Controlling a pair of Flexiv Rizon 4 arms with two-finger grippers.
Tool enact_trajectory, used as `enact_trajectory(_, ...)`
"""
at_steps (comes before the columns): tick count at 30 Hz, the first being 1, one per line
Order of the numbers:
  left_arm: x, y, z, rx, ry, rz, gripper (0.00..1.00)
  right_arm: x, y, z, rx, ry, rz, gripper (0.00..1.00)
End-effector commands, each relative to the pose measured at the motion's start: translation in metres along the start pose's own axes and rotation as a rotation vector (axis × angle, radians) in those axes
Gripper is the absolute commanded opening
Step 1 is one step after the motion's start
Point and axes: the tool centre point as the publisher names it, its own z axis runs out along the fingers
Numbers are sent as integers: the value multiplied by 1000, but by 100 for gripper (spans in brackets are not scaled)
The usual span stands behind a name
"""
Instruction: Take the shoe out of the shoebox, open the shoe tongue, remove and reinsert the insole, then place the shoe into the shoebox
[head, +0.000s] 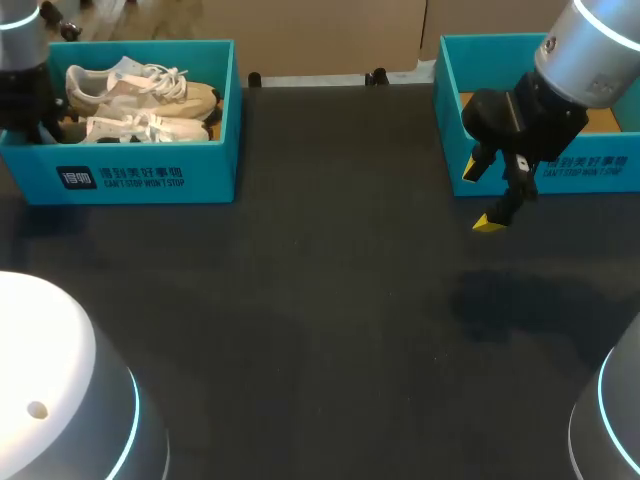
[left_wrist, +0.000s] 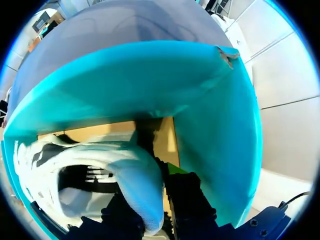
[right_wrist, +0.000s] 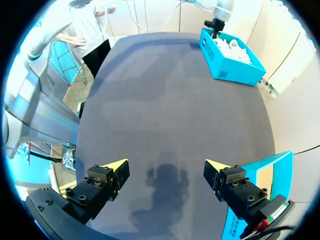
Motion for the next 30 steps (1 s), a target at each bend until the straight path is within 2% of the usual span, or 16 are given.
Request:
enact_trajectory(1,3,-2,-15,14,13,15,0,0,0,1,2,-1,0,100)
enact_trajectory(8,15,-4,-61,52,8,51,0,0,0,1,2,-1,0,100)
enact_trajectory(17,26,-10,-122,19,26,86,0,0,0,1,2,-1,0,100)
enact_trajectory(30,37,-22,-166,33,36,56,0,0,0,1,2,-1,0,100)
